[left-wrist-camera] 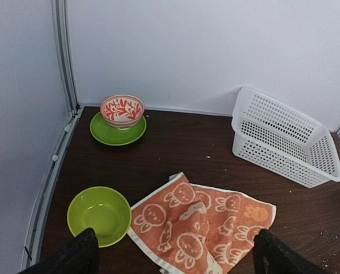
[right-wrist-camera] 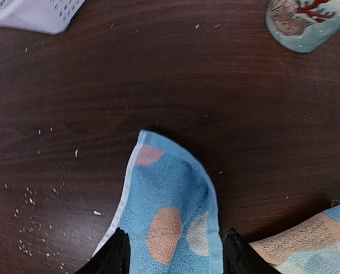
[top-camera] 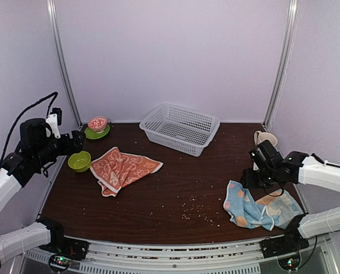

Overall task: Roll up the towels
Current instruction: Pick up the towel from the corner of the board.

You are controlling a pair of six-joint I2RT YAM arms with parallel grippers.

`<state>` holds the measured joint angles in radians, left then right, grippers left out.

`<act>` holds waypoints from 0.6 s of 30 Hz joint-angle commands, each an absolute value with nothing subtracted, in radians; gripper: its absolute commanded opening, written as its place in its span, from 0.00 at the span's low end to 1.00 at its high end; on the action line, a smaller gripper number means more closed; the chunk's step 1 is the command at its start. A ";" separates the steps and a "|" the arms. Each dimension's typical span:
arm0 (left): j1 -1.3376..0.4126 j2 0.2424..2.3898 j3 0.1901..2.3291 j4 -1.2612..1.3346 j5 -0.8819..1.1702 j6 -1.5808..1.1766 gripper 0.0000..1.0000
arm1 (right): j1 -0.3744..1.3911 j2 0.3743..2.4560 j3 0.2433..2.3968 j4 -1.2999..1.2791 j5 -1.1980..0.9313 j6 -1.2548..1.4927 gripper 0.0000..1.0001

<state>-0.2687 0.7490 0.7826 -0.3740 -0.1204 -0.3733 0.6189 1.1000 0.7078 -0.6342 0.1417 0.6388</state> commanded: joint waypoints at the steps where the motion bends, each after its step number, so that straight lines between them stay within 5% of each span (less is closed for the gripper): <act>1: -0.261 0.782 0.830 -0.373 -0.070 -0.382 0.95 | 0.669 1.173 0.684 -0.611 0.057 0.693 0.52; 9: -0.261 0.777 0.831 -0.393 -0.103 -0.380 0.94 | 0.688 1.303 0.654 -0.550 0.009 0.737 0.40; 11: -0.261 0.776 0.834 -0.397 -0.112 -0.379 0.94 | 0.699 1.309 0.650 -0.545 0.006 0.743 0.31; 14: -0.261 0.775 0.836 -0.399 -0.104 -0.379 0.94 | 0.708 1.275 0.669 -0.533 0.010 0.747 0.00; 18: -0.261 0.774 0.836 -0.404 -0.110 -0.378 0.94 | 0.748 1.175 0.897 -0.597 0.033 0.679 0.00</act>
<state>-0.2680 0.7837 0.7998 -0.4206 -0.0971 -0.3740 0.7063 1.2755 0.6868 -0.5720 0.0044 0.7322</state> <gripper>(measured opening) 0.940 0.027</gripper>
